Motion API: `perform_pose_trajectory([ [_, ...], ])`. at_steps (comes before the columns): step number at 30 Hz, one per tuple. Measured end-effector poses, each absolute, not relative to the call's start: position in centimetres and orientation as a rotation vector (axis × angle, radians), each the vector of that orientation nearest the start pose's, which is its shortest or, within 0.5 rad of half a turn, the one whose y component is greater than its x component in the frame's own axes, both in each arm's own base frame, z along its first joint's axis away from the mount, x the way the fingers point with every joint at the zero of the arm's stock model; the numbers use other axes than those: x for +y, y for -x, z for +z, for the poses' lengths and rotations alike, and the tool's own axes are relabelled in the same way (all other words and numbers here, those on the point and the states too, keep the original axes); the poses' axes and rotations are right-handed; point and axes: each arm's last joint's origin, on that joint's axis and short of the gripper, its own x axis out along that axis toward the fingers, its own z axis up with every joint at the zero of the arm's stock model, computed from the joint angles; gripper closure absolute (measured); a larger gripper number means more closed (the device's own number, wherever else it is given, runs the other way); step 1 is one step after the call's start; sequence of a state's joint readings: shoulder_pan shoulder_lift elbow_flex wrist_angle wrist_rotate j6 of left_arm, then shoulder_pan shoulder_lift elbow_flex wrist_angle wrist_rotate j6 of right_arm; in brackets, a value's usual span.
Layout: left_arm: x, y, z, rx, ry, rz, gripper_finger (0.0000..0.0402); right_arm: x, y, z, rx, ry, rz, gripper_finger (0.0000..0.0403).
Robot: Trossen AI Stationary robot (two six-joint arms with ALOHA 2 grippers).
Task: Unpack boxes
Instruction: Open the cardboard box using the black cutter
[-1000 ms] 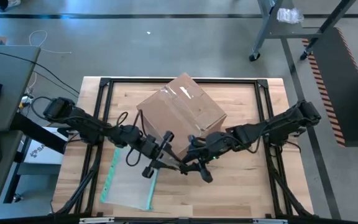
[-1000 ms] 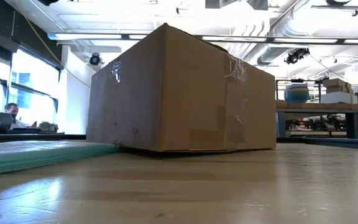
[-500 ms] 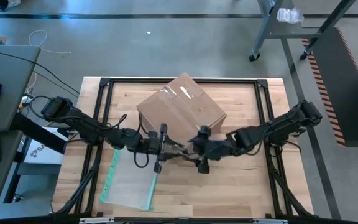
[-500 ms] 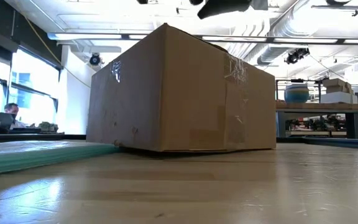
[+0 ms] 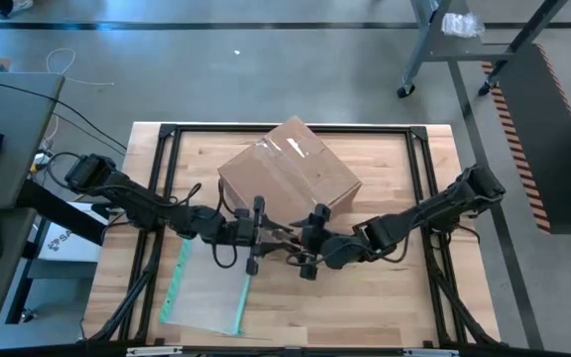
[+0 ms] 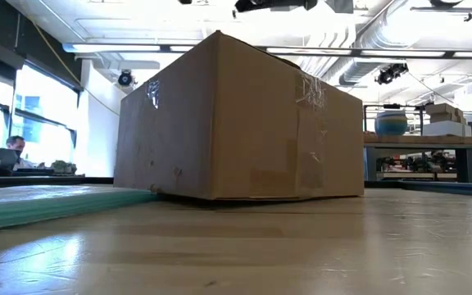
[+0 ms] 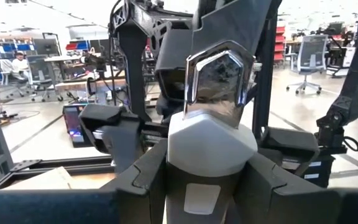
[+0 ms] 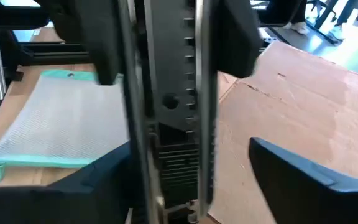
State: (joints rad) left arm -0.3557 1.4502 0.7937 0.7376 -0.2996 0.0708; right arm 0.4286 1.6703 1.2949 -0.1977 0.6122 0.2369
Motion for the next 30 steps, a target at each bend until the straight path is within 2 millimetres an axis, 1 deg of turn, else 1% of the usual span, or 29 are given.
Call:
perform_pose_trajectory([
  [2, -10.1, -29.7, 27.1, -0.077, -0.042, -0.053, 0.0286, 14.4, -34.4, 28.3, 0.466, 0.046, -0.240, 0.0194],
  [5, -10.1, -29.7, 27.1, -0.071, -0.031, -0.056, 0.0286, 15.0, -34.1, 28.3, 0.457, 0.036, -0.241, 0.0272],
  [6, -10.1, -29.7, 27.0, -0.069, -0.029, -0.053, 0.0286, 15.1, -34.0, 28.3, 0.457, 0.032, -0.238, 0.0278],
  [9, -10.1, -29.8, 26.9, -0.054, -0.045, -0.048, 0.0286, 15.1, -33.8, 28.3, 0.477, 0.005, -0.248, 0.0277],
  [11, -10.0, -29.8, 26.7, -0.034, -0.059, -0.042, 0.0286, 14.9, -33.2, 28.4, 0.500, -0.008, -0.276, 0.0277],
  [12, -9.8, -29.9, 26.6, -0.020, -0.058, -0.030, 0.0278, 14.7, -32.8, 28.6, 0.510, -0.021, -0.294, 0.0277],
  [13, -9.6, -30.0, 26.4, -0.002, -0.062, -0.013, 0.0259, 14.4, -32.2, 28.9, 0.522, -0.046, -0.318, 0.0277],
  [15, -9.1, -29.9, 25.9, 0.066, -0.081, 0.005, 0.0205, 13.6, -30.7, 29.8, 0.552, -0.105, -0.390, 0.0277],
  [17, -8.9, -29.4, 25.8, 0.119, -0.069, 0.023, 0.0159, 12.6, -29.0, 31.4, 0.586, -0.183, -0.458, 0.0277],
  [18, -8.7, -29.1, 25.9, 0.148, -0.068, 0.045, 0.0141, 12.0, -28.1, 32.0, 0.635, -0.218, -0.497, 0.0277],
  [20, -8.3, -28.2, 26.4, 0.187, -0.082, 0.083, 0.0124, 11.0, -26.0, 32.5, 0.789, -0.257, -0.580, 0.0277],
  [22, -8.2, -27.0, 27.0, 0.232, -0.106, 0.086, 0.0119, 10.6, -24.5, 33.2, 0.924, -0.323, -0.635, 0.0277],
  [24, -8.2, -25.9, 27.2, 0.295, -0.135, 0.034, 0.0121, 10.1, -23.1, 33.5, 1.088, -0.360, -0.672, 0.0277],
  [27, -8.3, -24.8, 26.6, 0.411, -0.120, -0.060, 0.0132, 9.7, -22.0, 32.8, 1.294, -0.401, -0.694, 0.0277],
  [30, -8.8, -24.9, 25.2, 0.521, -0.068, -0.145, 0.0150, 9.7, -21.7, 31.4, 1.416, -0.424, -0.682, 0.0277],
])
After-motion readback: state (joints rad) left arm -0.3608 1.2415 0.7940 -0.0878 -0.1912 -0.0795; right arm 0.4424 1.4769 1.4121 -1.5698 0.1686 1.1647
